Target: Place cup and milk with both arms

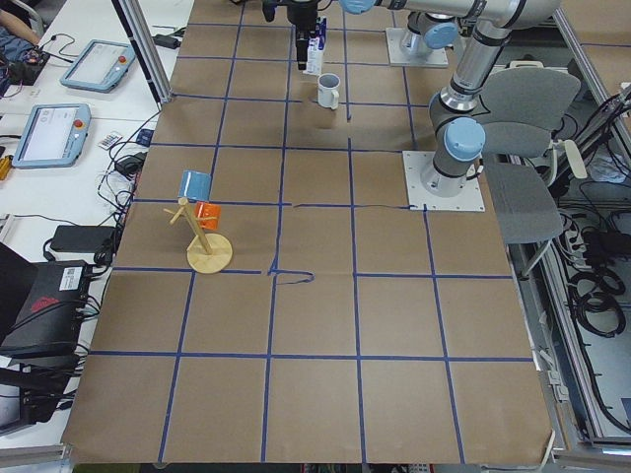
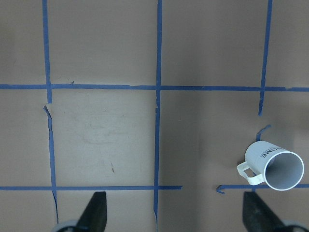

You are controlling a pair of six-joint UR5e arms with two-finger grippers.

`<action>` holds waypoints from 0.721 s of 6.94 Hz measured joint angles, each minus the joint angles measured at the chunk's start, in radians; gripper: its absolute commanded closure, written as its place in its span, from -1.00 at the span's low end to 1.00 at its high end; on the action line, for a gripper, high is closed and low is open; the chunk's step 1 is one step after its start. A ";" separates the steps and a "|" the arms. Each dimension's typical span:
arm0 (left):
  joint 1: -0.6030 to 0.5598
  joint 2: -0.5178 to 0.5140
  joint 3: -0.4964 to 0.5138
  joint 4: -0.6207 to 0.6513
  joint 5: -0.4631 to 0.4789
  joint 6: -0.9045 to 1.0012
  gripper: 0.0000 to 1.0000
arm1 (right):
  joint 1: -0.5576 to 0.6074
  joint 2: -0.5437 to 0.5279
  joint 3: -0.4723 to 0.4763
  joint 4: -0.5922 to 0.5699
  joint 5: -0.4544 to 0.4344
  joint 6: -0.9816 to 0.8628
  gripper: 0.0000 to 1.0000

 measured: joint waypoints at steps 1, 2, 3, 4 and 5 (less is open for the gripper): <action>0.000 0.000 0.000 0.000 0.000 0.000 -1.00 | 0.018 0.010 0.019 -0.033 -0.001 -0.013 0.74; 0.000 0.000 0.000 0.000 0.001 0.000 -1.00 | 0.024 0.015 0.036 -0.051 -0.001 -0.048 0.69; 0.001 0.000 0.000 0.000 0.001 0.000 -1.00 | 0.026 0.017 0.049 -0.057 0.001 -0.071 0.67; 0.001 0.000 0.001 0.000 0.001 0.000 -1.00 | 0.026 0.016 0.056 -0.058 0.004 -0.075 0.66; 0.001 0.000 0.000 0.000 0.001 0.001 -1.00 | 0.027 0.013 0.058 -0.054 0.005 -0.076 0.63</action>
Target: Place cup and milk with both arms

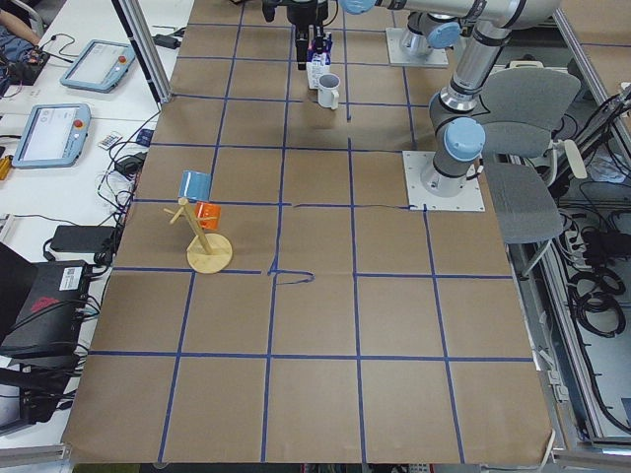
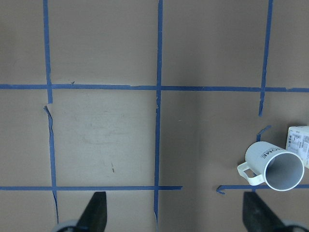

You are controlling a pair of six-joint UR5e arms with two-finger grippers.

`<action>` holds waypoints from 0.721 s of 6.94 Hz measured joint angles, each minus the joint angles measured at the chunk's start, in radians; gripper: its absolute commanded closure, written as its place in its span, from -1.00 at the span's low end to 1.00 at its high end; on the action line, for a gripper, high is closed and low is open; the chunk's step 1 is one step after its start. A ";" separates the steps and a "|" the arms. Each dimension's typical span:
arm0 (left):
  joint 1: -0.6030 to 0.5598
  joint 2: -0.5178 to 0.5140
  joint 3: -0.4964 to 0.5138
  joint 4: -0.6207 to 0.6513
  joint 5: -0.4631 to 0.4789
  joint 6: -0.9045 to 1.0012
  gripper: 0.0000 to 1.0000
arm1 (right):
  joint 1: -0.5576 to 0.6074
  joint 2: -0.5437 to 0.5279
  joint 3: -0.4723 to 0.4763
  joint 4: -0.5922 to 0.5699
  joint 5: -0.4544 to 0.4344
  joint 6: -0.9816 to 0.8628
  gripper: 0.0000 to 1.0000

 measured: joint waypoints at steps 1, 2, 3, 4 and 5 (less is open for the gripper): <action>0.000 0.000 0.000 0.000 0.000 0.000 -1.00 | 0.000 -0.003 0.001 0.006 0.001 0.000 0.51; 0.000 0.000 0.000 0.000 0.000 -0.001 -1.00 | 0.001 -0.005 0.002 0.011 0.004 0.001 0.40; 0.000 0.000 0.000 0.000 0.000 -0.001 -1.00 | 0.001 -0.005 0.004 0.014 0.006 0.000 0.41; 0.000 0.000 0.000 0.000 0.000 -0.001 -1.00 | 0.004 -0.006 0.007 0.018 0.007 0.000 0.40; 0.000 0.000 0.000 0.000 0.000 -0.001 -1.00 | 0.012 -0.006 0.011 0.028 0.008 0.001 0.36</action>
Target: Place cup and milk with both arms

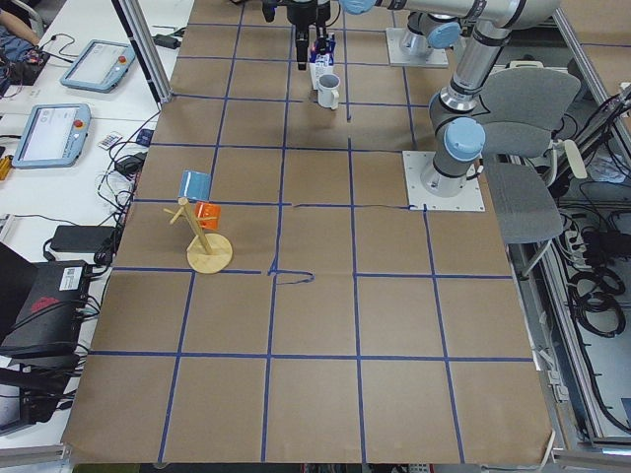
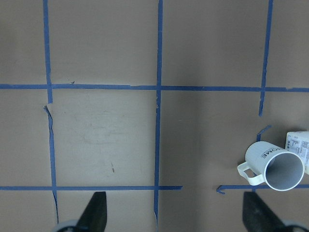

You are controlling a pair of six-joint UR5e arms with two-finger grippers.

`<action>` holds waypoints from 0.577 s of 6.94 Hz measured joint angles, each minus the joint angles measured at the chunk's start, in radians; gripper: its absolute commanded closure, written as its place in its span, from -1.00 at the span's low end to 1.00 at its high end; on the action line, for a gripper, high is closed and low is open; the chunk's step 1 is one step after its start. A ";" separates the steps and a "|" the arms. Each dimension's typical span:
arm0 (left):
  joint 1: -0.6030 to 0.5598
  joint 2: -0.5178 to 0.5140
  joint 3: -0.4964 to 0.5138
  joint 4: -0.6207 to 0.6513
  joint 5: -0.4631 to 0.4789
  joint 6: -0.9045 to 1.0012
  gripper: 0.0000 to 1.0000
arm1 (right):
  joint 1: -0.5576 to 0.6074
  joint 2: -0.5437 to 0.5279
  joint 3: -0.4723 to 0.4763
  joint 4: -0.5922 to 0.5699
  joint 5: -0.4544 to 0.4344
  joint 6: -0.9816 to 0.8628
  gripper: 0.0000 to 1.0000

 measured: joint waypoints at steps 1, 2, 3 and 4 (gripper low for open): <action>0.000 0.000 0.000 0.000 0.000 0.000 -1.00 | 0.008 -0.001 0.003 0.006 0.000 0.000 -0.15; 0.000 0.000 0.000 0.000 0.000 0.000 -1.00 | 0.012 -0.001 0.005 0.010 -0.004 0.000 -0.69; 0.000 0.000 0.000 0.000 0.000 0.000 -1.00 | 0.013 -0.001 0.007 0.011 -0.011 -0.001 -1.00; 0.000 0.000 0.000 0.000 0.000 0.000 -1.00 | 0.014 -0.002 0.009 0.010 -0.014 -0.001 -1.00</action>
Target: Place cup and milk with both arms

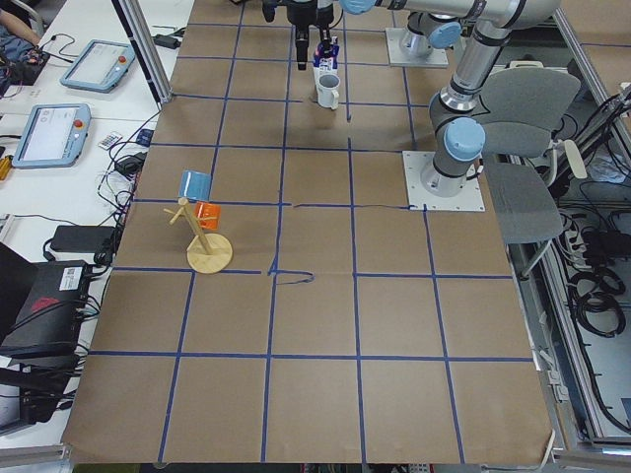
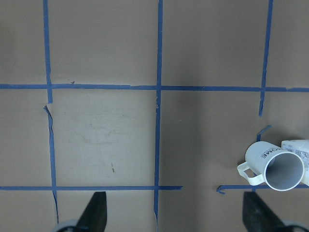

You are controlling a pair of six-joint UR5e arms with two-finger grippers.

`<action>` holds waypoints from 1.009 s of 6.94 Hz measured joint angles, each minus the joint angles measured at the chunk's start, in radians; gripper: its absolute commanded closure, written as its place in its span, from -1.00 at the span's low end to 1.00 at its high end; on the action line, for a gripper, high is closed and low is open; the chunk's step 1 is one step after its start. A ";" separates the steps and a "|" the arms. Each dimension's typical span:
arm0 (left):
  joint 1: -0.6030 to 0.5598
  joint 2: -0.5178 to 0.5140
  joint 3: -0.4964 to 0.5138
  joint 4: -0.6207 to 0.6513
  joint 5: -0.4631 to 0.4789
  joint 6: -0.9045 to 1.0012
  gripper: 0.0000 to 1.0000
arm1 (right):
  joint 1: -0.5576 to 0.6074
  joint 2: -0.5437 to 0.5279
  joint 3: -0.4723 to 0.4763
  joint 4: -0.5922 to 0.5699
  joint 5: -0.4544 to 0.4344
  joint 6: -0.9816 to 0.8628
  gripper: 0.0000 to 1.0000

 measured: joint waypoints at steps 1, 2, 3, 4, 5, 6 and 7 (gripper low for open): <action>0.000 0.000 0.000 0.000 0.000 0.000 -1.00 | -0.004 0.000 -0.006 -0.003 0.000 -0.001 -1.00; 0.000 0.000 0.000 0.000 0.000 0.000 -1.00 | -0.019 0.000 -0.038 -0.001 0.003 -0.004 -1.00; 0.000 0.000 0.000 0.000 0.000 0.000 -1.00 | -0.044 0.001 -0.108 0.037 0.000 -0.009 -1.00; 0.000 0.000 0.000 0.000 0.000 0.000 -1.00 | -0.100 0.003 -0.203 0.126 -0.001 -0.028 -1.00; 0.000 0.000 0.000 0.000 0.000 0.000 -1.00 | -0.183 0.004 -0.296 0.216 -0.001 -0.087 -1.00; 0.000 0.000 0.000 0.000 0.000 0.000 -1.00 | -0.267 0.003 -0.371 0.265 -0.002 -0.180 -1.00; 0.000 0.001 0.000 0.000 0.000 0.000 -1.00 | -0.322 -0.005 -0.433 0.299 -0.003 -0.251 -1.00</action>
